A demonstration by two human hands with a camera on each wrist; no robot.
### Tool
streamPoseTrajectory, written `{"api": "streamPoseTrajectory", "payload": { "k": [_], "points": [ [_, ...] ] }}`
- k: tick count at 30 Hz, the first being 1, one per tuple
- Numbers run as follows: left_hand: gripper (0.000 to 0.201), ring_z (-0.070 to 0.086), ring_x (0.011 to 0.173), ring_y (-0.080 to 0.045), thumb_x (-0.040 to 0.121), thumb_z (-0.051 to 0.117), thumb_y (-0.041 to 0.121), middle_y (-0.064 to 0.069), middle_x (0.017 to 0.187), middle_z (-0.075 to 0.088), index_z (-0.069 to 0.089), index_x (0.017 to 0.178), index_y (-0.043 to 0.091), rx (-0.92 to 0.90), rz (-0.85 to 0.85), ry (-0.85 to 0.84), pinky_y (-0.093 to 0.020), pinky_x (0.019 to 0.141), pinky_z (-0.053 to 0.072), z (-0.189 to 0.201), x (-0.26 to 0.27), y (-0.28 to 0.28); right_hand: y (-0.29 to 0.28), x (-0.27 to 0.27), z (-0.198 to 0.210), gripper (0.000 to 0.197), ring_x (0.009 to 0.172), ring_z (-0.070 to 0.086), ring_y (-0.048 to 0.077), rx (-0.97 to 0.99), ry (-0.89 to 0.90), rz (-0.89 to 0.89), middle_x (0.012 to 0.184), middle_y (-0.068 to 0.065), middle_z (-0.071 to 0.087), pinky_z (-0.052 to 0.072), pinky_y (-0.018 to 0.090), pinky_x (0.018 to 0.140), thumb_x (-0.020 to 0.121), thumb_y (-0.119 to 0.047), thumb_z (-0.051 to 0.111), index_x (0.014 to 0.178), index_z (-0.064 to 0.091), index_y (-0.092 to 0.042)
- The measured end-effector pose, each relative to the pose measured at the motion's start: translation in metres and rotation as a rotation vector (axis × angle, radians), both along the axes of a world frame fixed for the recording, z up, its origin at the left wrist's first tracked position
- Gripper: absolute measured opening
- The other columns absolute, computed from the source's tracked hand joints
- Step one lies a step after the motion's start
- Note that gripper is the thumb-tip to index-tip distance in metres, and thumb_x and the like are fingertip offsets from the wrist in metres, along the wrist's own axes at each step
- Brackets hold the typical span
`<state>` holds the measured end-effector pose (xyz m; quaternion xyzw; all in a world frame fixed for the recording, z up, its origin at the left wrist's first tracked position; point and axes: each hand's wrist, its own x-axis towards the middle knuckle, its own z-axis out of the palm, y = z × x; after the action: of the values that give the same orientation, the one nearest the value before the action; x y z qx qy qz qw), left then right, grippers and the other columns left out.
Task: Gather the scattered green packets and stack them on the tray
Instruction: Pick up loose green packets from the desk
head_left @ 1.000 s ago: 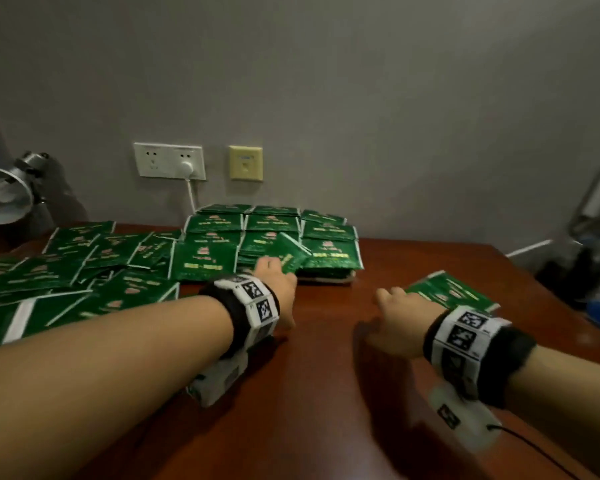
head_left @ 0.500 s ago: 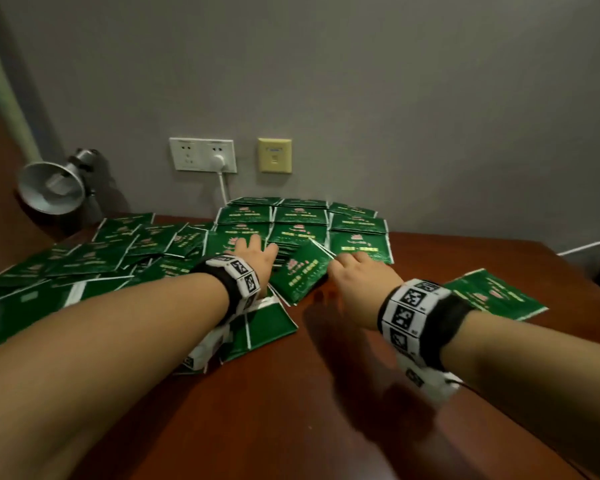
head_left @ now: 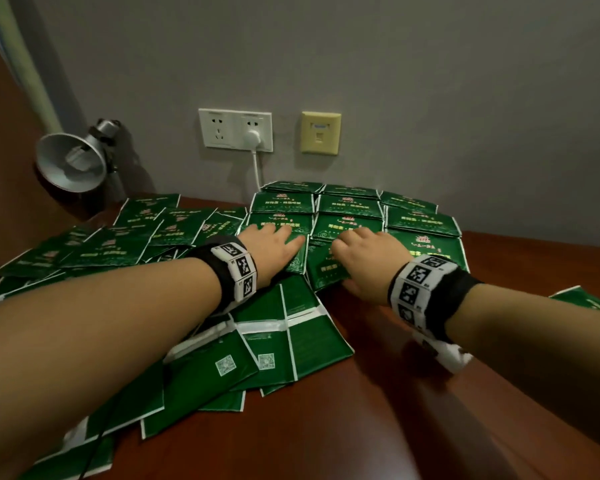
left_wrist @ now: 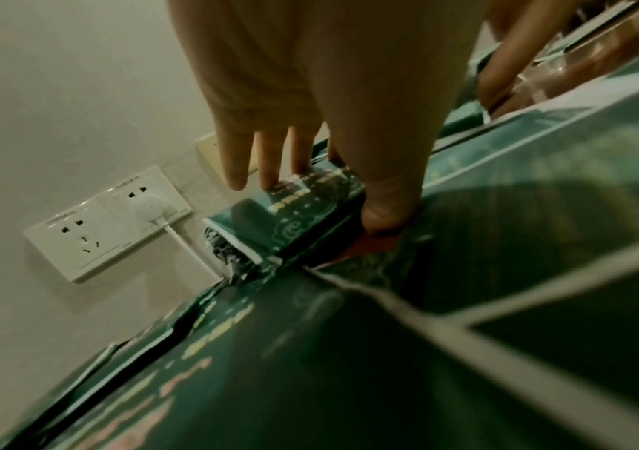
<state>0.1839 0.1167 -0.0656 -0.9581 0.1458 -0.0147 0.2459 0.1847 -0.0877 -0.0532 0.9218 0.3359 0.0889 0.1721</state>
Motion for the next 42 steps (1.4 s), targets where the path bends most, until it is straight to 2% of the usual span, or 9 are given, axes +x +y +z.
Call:
{"api": "streamPoseTrajectory", "payload": {
  "k": [4,10,15,19,21,31,35,39,42],
  "points": [
    [0.081,0.043,0.127,-0.029,0.086,0.064,0.021,-0.008,0.147,0.034,0.017,0.151,0.022,-0.159,-0.033,0.011,-0.046,0.096,0.048,0.009,0.007,0.010,0.007,0.004,0.012,0.040,0.109,0.053,0.023,0.096,0.028,-0.047,0.118,0.001,0.054,0.047,0.036,0.081,0.089,-0.044,0.056,0.119,0.045,-0.021],
    [0.063,0.047,0.128,-0.029,0.089,0.048,-0.005,-0.011,0.143,0.046,0.032,0.148,0.011,-0.139,-0.051,0.031,-0.043,0.103,0.044,0.026,0.019,0.022,0.014,0.016,0.028,0.014,0.095,0.059,0.028,0.197,-0.147,-0.113,0.105,0.004,0.057,0.041,0.034,0.059,0.095,-0.020,0.052,0.108,0.049,-0.016],
    [0.062,0.051,0.125,-0.028,0.091,0.041,-0.007,-0.010,0.138,0.053,0.039,0.147,0.021,-0.230,-0.029,0.043,-0.044,0.102,0.044,0.028,0.036,0.030,0.019,0.035,0.033,0.010,0.093,0.057,0.028,0.194,-0.179,-0.208,0.102,0.007,0.055,0.042,0.035,0.061,0.091,-0.015,0.061,0.101,0.059,-0.015],
    [0.060,0.050,0.129,-0.023,0.094,0.058,0.028,-0.002,0.144,0.050,0.034,0.149,0.025,-0.405,-0.056,0.062,-0.039,0.105,0.043,0.024,0.045,0.031,0.026,0.045,0.033,0.025,0.076,0.058,0.027,0.170,-0.046,-0.319,0.083,0.003,0.055,0.047,0.035,0.063,0.090,-0.037,0.066,0.095,0.062,-0.013],
    [0.064,0.045,0.133,-0.021,0.092,0.062,0.028,0.000,0.148,0.045,0.034,0.149,0.023,-0.418,-0.074,0.091,-0.037,0.109,0.038,0.021,0.048,0.032,0.030,0.047,0.031,0.033,0.074,0.056,0.026,0.172,0.026,-0.321,0.077,0.002,0.052,0.049,0.035,0.064,0.088,-0.044,0.066,0.095,0.062,-0.012],
    [0.064,0.046,0.132,-0.019,0.088,0.068,0.022,0.003,0.146,0.047,0.041,0.146,0.026,-0.619,-0.020,0.111,-0.036,0.111,0.036,0.027,0.062,0.029,0.018,0.041,0.026,0.050,0.100,0.061,0.029,0.271,0.130,-0.312,0.116,0.008,0.058,0.054,0.041,0.083,0.084,-0.040,0.072,0.122,0.052,-0.013],
    [0.074,0.046,0.129,-0.024,0.085,0.070,0.037,-0.005,0.144,0.046,0.035,0.149,0.022,-0.552,-0.051,0.010,-0.038,0.107,0.040,0.039,0.047,0.013,-0.004,0.007,0.026,0.048,0.095,0.063,0.028,0.246,0.038,-0.288,0.114,0.004,0.058,0.051,0.037,0.071,0.088,-0.045,0.065,0.124,0.048,-0.019],
    [0.048,0.050,0.114,-0.025,0.090,0.061,0.040,-0.007,0.122,0.054,0.052,0.131,0.017,-0.498,-0.210,-0.212,-0.041,0.095,0.046,0.056,0.012,-0.029,-0.051,-0.033,0.025,0.040,0.098,0.063,0.030,0.181,0.054,-0.376,0.110,0.003,0.059,0.043,0.034,0.067,0.087,-0.046,0.059,0.116,0.048,-0.020],
    [0.024,0.054,0.103,-0.026,0.089,0.061,0.029,-0.006,0.109,0.056,0.061,0.109,0.016,-0.462,-0.372,-0.127,-0.041,0.086,0.048,0.055,-0.009,-0.082,-0.112,-0.059,0.025,0.029,0.099,0.063,0.030,0.183,0.114,-0.545,0.110,0.005,0.063,0.040,0.032,0.069,0.086,-0.043,0.056,0.103,0.051,-0.020]
  ]
}}
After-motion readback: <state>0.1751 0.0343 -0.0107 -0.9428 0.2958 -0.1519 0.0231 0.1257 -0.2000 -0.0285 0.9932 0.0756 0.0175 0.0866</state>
